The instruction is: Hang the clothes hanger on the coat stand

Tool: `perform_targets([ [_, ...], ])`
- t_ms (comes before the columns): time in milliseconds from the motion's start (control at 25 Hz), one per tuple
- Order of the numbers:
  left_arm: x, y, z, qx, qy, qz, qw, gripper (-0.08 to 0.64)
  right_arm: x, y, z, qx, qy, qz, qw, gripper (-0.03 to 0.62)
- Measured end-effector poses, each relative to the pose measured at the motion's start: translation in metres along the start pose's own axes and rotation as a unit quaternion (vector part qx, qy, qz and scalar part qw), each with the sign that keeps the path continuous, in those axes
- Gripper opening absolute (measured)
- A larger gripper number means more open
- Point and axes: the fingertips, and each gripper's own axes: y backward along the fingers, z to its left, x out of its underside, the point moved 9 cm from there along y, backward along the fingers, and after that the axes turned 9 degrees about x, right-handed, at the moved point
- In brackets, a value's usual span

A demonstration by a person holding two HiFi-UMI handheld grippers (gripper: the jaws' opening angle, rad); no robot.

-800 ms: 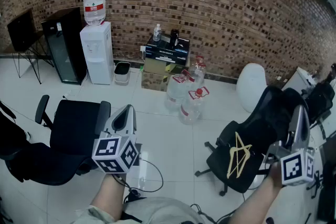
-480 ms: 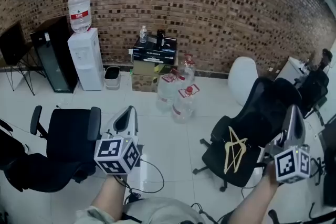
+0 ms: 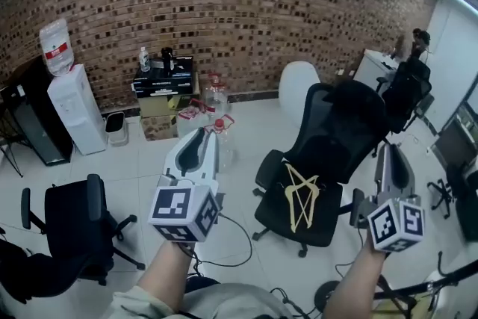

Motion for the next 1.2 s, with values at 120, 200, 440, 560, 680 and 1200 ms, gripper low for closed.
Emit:
perform_targets([
  [120,0.023,-0.049,-0.039,0.049,-0.003,0.019,0.9986,0.086,0.021,-0.001,-0.034,0.024,0.010,0.017,1.000,0.038],
  [200,0.026,-0.080,-0.054,0.077,-0.006,0.033,0.9965,0.086,0.025,-0.008,-0.047,0.039,0.016,0.028,0.999,0.038],
  [440,0.051,-0.155,-0.049,0.158,0.005,0.055,0.9858,0.086,0.055,-0.031,-0.040,0.090,0.047,0.058,0.993,0.038],
  [560,0.056,-0.192,-0.029,0.202,0.011,0.075,0.9764,0.087,0.062,-0.054,-0.016,0.119,0.062,0.083,0.987,0.041],
  [680,0.058,-0.226,-0.012,0.247,0.013,0.090,0.9648,0.087,0.066,-0.082,0.007,0.142,0.065,0.101,0.982,0.054],
  [1200,0.161,-0.385,-0.064,0.329,0.002,0.137,0.9344,0.086,0.194,-0.194,-0.056,0.153,0.068,0.184,0.968,0.054],
])
